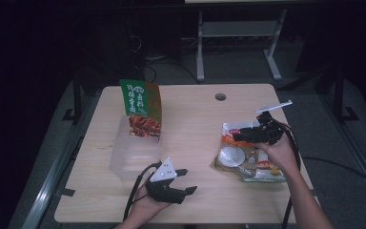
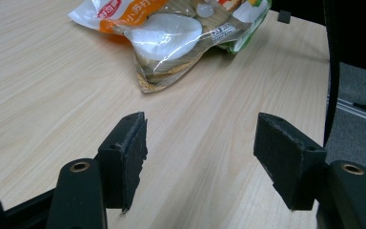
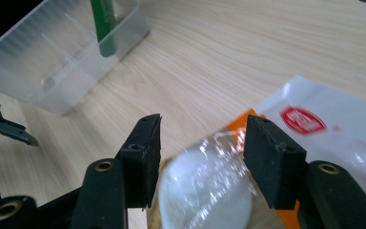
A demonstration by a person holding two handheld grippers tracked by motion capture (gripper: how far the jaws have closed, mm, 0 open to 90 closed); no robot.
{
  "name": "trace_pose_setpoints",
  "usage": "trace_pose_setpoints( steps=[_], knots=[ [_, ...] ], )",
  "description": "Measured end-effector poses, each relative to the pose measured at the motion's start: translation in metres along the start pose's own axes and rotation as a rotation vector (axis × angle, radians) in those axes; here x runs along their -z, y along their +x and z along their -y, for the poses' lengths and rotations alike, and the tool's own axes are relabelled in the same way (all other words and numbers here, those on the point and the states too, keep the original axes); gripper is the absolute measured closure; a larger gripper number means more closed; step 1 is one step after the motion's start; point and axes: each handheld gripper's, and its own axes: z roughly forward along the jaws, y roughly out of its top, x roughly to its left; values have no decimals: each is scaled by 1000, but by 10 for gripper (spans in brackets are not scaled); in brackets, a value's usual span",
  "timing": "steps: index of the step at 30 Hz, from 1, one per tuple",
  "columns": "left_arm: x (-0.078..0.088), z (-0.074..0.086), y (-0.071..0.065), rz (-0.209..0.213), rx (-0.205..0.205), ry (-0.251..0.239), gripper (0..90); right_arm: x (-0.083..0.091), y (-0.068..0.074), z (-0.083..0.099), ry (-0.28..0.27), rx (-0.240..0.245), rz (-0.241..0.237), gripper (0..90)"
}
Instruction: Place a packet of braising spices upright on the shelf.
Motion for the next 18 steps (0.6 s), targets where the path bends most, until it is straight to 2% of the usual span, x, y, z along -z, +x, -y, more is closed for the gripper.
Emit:
trace_pose_setpoints(
  steps=[18],
  knots=[
    [-2, 1, 0, -2, 10, -2, 343, 32, -33, 42, -14, -92, 84, 457]
  ],
)
